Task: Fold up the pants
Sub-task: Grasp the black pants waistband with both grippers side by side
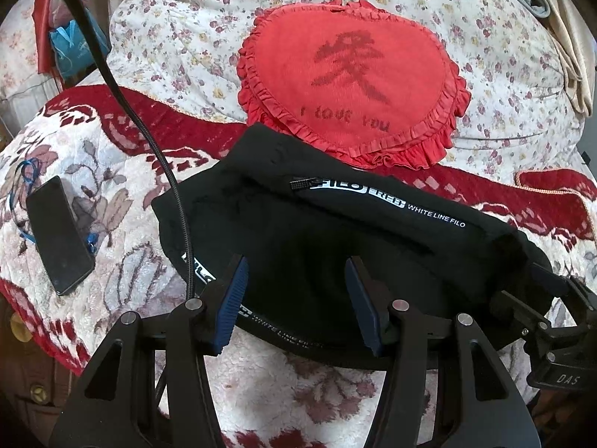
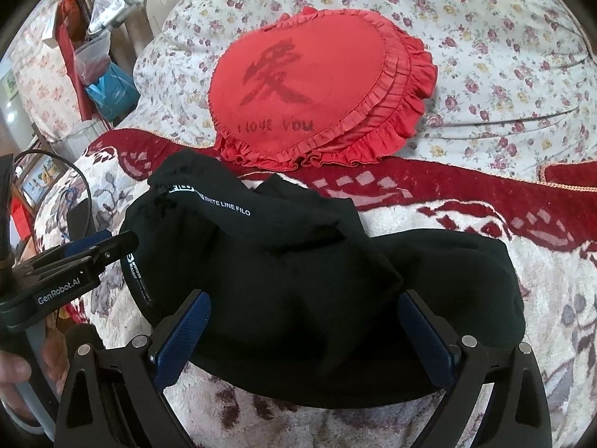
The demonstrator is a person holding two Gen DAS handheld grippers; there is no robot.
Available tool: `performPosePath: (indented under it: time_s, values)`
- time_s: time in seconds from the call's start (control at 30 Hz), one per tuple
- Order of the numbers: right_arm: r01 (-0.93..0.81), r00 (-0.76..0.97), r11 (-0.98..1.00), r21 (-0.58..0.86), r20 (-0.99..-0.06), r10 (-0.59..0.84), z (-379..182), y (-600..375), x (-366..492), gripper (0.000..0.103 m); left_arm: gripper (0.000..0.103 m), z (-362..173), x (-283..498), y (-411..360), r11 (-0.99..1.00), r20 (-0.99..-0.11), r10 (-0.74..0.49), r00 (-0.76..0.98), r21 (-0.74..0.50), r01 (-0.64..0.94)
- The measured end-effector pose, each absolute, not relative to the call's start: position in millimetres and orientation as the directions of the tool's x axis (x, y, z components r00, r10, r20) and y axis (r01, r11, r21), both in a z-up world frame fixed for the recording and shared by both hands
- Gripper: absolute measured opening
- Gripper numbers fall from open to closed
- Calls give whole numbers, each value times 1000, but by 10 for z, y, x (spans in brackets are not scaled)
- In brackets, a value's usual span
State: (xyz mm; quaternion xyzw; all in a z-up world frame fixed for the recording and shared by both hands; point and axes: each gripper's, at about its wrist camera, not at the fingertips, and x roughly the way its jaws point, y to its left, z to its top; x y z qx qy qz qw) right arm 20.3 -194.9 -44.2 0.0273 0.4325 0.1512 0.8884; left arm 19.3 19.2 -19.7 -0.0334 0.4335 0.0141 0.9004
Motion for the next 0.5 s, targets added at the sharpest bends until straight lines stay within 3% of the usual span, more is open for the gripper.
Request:
performPosePath:
  time_s: [0.5]
  values:
    - [-302,616,947,111,-736,282,-321,-1990,407,100,54,-197,409,167,997,-778,-36,627,-74,-35]
